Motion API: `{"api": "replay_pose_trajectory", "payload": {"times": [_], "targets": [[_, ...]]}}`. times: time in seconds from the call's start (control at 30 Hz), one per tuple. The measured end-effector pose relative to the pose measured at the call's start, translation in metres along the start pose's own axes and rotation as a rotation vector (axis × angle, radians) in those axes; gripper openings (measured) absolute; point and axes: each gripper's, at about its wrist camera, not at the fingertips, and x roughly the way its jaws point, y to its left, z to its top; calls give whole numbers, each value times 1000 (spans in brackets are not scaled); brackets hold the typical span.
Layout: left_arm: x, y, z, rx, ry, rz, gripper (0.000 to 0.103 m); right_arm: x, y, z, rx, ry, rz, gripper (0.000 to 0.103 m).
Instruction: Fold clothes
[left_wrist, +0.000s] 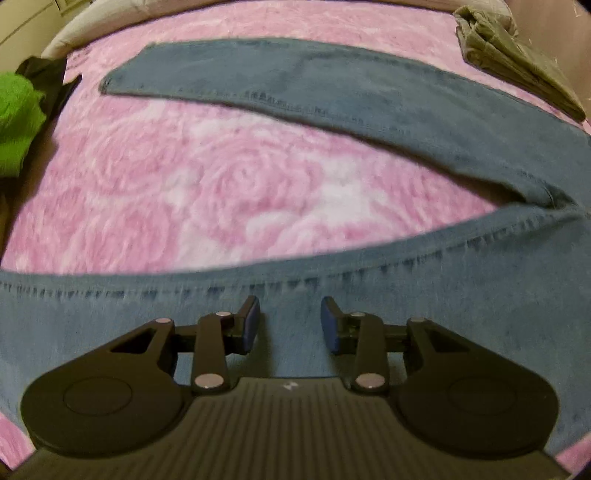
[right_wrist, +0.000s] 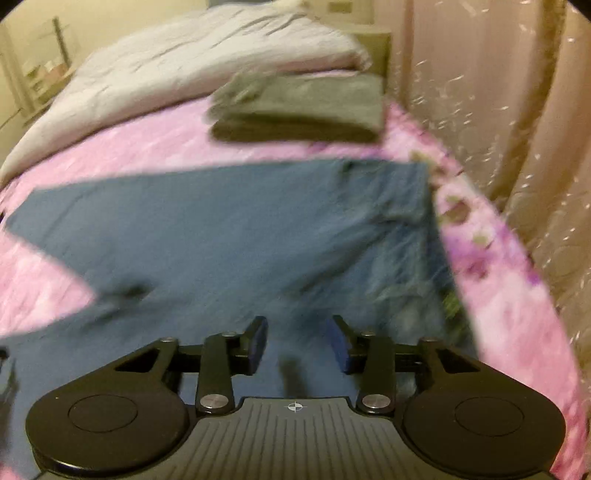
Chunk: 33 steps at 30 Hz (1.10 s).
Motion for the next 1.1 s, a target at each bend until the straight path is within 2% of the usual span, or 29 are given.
{"api": "replay_pose_trajectory", "payload": {"times": [0.07,0.13,0.23,0.33,0.37,0.53,0.6,0.7,0.83,0.87,0.97,1.1], "targets": [[-2,8,-11,-9,48,-13,32,-3,23,-23,-23,76,-22,44],[-10,17,-25,-11,90,-22,32,2,35,-53,-13,224,-105,44],[-26,29,-38,-10,149,-26,32,-22,47,-79,6,281,-167,44],[-50,40,-41,-6,199,-17,33,-51,55,-83,62,382,-187,44],[-61,44,-38,-2,201,-11,33,-62,59,-82,84,390,-177,44],[-126,50,-12,13,128,31,35,-119,80,-49,136,331,-77,48],[-152,48,-2,10,79,42,41,-132,93,-32,112,287,-64,86],[-185,40,7,6,16,63,43,-155,104,-9,58,206,-56,87],[-222,19,3,-14,-47,77,48,-185,104,2,11,170,-40,88],[-230,12,-2,-19,-59,78,50,-192,101,3,2,157,-41,88],[-251,-10,-18,-36,-82,71,53,-214,88,0,-16,134,-36,101],[-277,-39,-48,-73,-105,67,54,-239,67,-15,-40,124,-5,102]]}}
